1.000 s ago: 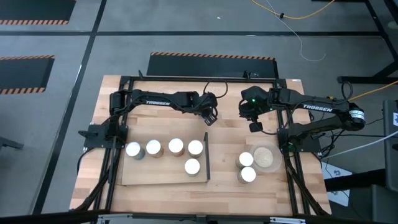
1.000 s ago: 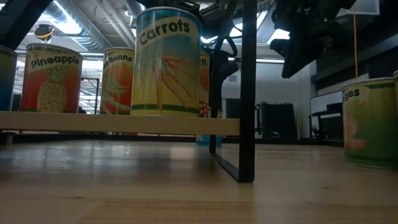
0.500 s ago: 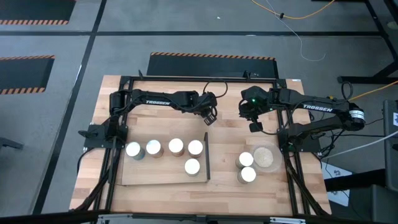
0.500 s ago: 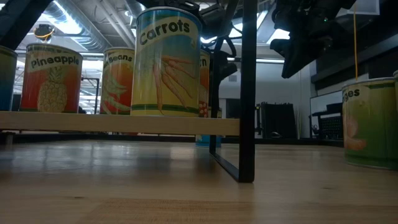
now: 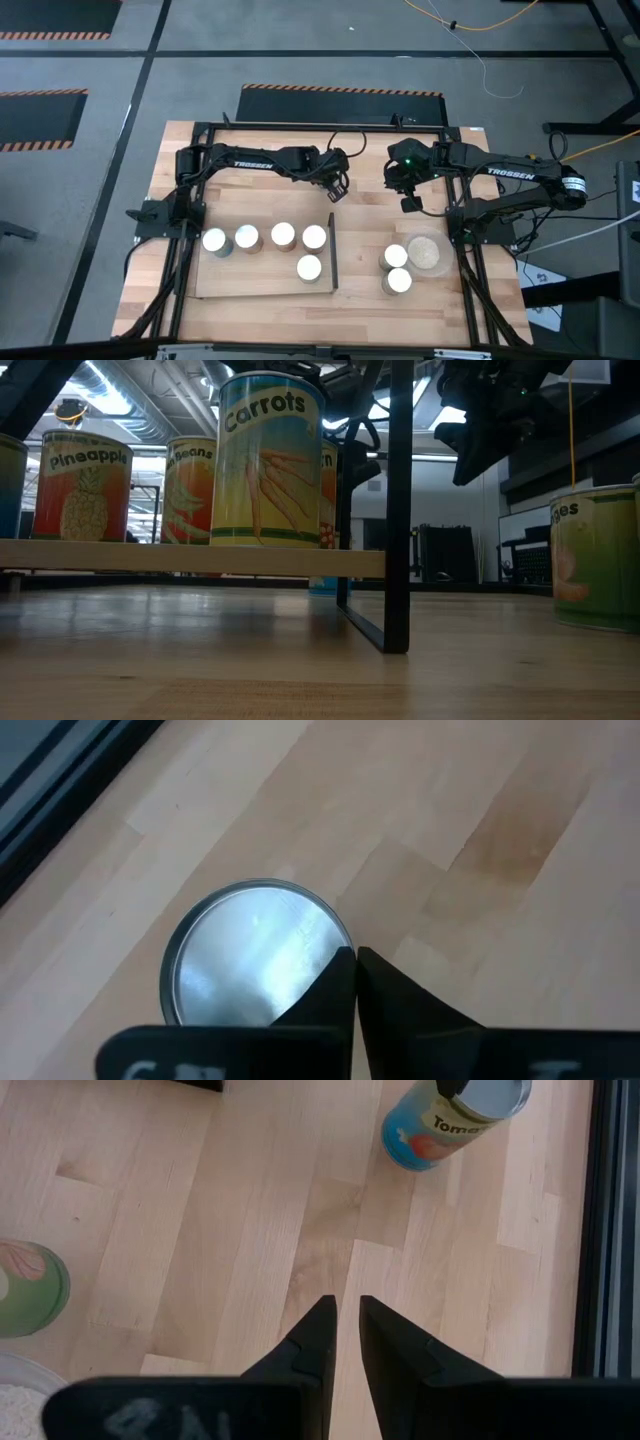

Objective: Pick and place cans onto a shelf
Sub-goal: Put the tomato can on the shelf

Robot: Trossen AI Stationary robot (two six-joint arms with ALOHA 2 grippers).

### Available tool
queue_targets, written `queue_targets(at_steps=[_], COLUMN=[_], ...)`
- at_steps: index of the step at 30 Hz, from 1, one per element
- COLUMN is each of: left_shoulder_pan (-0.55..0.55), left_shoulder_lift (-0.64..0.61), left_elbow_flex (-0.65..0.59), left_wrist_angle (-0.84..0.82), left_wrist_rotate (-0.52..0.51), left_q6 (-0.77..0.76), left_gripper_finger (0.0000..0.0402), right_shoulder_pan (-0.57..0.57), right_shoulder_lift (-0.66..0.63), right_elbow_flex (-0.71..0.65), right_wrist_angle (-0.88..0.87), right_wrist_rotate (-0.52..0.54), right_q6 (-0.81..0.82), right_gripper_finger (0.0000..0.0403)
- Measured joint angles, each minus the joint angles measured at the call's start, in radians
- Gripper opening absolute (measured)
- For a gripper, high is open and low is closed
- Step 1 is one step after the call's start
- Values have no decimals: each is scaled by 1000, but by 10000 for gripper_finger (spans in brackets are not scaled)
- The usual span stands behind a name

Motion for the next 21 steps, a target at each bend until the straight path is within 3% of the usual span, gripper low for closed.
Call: queue_targets(at_steps=[21], left_shoulder_pan=[-42], left_shoulder_lift=[-31], left_elbow_flex=[-2], left_wrist_angle=[-17], left_wrist_rotate=[60], left_q6=[54], left_gripper_finger=[0], right_shoulder_pan=[0], right_shoulder_lift=[0], right_elbow_flex=[0], right_wrist_angle=[0], right_wrist_rotate=[0], right_q6=[-2], right_gripper_finger=[53])
